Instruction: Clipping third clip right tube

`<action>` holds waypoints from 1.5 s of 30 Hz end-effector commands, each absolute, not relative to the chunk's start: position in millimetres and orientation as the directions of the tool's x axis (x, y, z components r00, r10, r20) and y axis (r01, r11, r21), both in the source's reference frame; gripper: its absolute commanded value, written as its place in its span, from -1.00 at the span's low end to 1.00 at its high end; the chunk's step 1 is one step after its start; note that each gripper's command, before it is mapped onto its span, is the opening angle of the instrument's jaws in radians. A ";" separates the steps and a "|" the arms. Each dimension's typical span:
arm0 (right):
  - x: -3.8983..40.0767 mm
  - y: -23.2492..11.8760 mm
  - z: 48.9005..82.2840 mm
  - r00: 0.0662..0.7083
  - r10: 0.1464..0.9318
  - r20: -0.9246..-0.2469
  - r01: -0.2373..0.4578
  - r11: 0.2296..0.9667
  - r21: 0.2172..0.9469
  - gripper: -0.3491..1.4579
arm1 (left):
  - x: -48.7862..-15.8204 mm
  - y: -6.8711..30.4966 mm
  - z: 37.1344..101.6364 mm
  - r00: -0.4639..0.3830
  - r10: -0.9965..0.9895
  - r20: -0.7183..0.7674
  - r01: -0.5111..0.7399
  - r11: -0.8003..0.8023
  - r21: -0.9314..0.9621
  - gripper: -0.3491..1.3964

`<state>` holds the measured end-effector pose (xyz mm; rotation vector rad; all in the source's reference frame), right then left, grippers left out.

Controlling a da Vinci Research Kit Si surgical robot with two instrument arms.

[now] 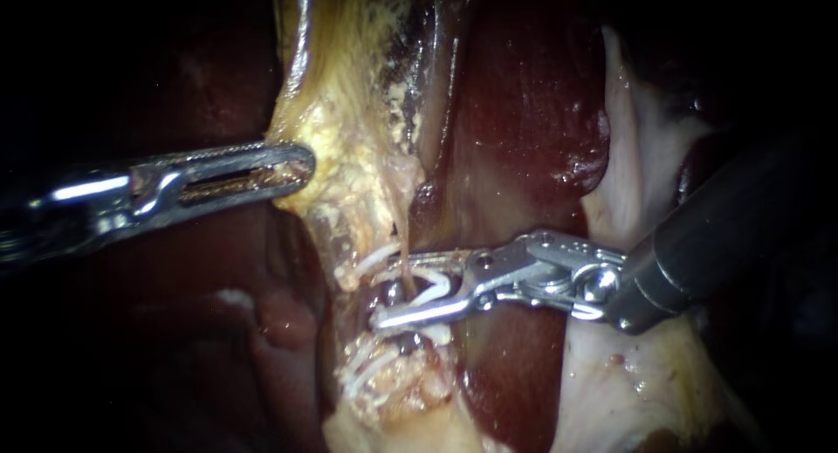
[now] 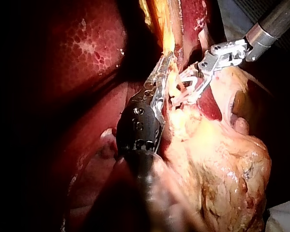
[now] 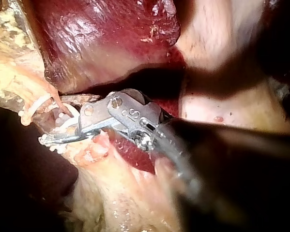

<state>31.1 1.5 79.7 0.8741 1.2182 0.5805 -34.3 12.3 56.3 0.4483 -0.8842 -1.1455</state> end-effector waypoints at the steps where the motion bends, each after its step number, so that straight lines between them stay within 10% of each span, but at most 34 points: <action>1: 31.2 1.3 79.9 0.271 0.790 -0.550 0.065 0.555 0.829 -0.12 | -34.3 12.2 56.4 0.138 -0.918 0.371 0.592 0.377 0.712 -1.00; 45: 29.3 3.2 75.6 0.217 0.849 -0.482 0.198 0.445 0.873 -0.09 | -31.0 14.7 58.2 0.130 -0.912 0.390 0.633 0.379 0.675 -1.00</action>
